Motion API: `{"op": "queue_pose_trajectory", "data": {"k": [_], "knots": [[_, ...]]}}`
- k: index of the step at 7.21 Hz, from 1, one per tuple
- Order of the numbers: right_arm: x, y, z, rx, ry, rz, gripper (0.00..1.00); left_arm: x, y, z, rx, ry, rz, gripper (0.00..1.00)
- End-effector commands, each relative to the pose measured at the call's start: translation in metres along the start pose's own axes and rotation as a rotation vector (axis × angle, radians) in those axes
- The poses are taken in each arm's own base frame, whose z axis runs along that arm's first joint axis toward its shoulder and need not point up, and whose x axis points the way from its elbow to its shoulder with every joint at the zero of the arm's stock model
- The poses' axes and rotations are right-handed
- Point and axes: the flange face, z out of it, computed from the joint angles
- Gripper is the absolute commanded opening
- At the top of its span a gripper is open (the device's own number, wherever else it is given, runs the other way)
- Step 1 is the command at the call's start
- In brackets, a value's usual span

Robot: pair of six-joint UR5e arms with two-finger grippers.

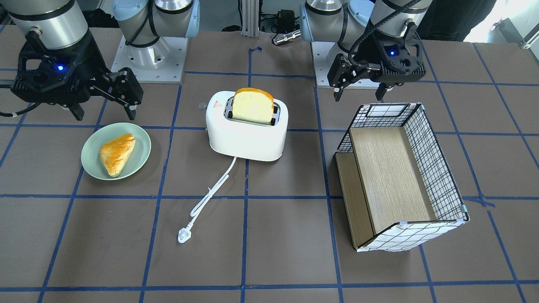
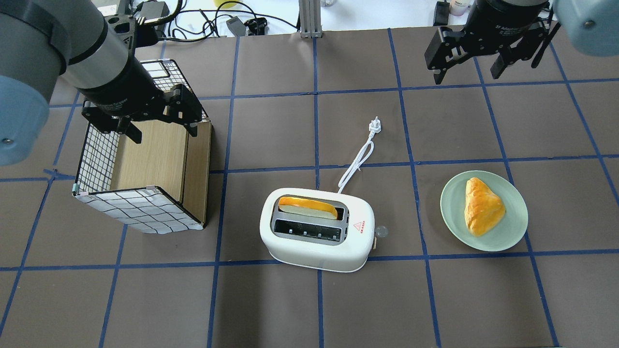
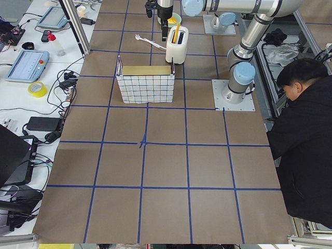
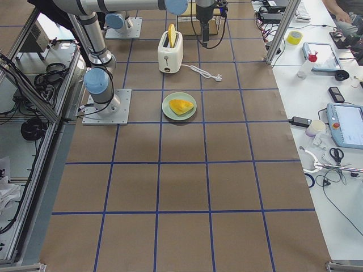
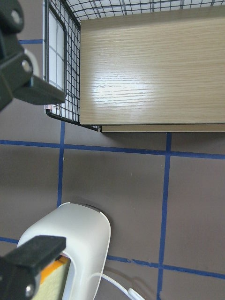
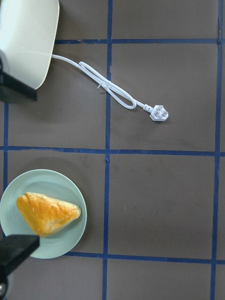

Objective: Press toaster with right arm

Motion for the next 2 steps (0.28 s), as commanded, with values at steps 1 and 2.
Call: {"op": "queue_pose_trajectory", "data": {"k": [1,2], "knots": [[0.0,0.0,0.0009,-0.004,0.001,0.0,1.0,0.0,0.0,0.0,0.0,0.0,0.0,1.0],[0.0,0.0,0.0009,-0.004,0.001,0.0,1.0,0.0,0.0,0.0,0.0,0.0,0.0,1.0]]}}
